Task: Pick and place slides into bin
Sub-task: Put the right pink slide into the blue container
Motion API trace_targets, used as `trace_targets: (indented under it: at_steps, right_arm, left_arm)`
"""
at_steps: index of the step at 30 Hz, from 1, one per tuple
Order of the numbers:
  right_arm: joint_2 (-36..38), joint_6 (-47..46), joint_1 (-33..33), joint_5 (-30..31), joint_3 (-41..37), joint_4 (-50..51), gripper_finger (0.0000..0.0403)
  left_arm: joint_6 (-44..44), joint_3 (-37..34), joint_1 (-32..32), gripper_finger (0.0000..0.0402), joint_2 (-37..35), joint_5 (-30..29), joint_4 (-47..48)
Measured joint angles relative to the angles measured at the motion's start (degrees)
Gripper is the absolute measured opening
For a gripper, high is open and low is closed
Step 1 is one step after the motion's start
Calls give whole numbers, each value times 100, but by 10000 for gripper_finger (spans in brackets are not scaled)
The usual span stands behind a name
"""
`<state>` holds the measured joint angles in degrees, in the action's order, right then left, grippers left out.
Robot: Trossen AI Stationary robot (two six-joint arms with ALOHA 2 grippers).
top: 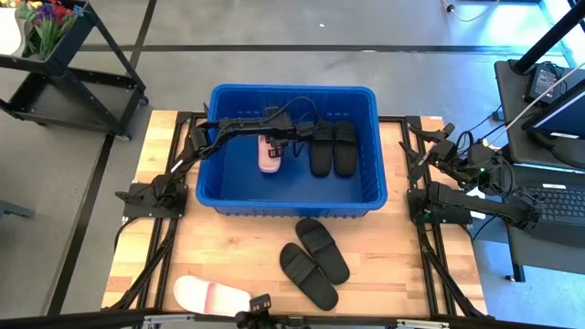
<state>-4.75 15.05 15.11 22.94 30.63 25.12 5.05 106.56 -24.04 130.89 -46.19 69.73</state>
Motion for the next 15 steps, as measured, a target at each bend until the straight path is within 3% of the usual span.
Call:
trace_targets:
  at_steps: [10,15]
  right_arm:
    - [0,-17,-1,-2,0,0,239]
    - [0,-274,0,-4,0,16,239]
  left_arm:
    - [-44,0,-17,48,0,85,-95]
    - [-51,0,-43,84,-2,342,-103]
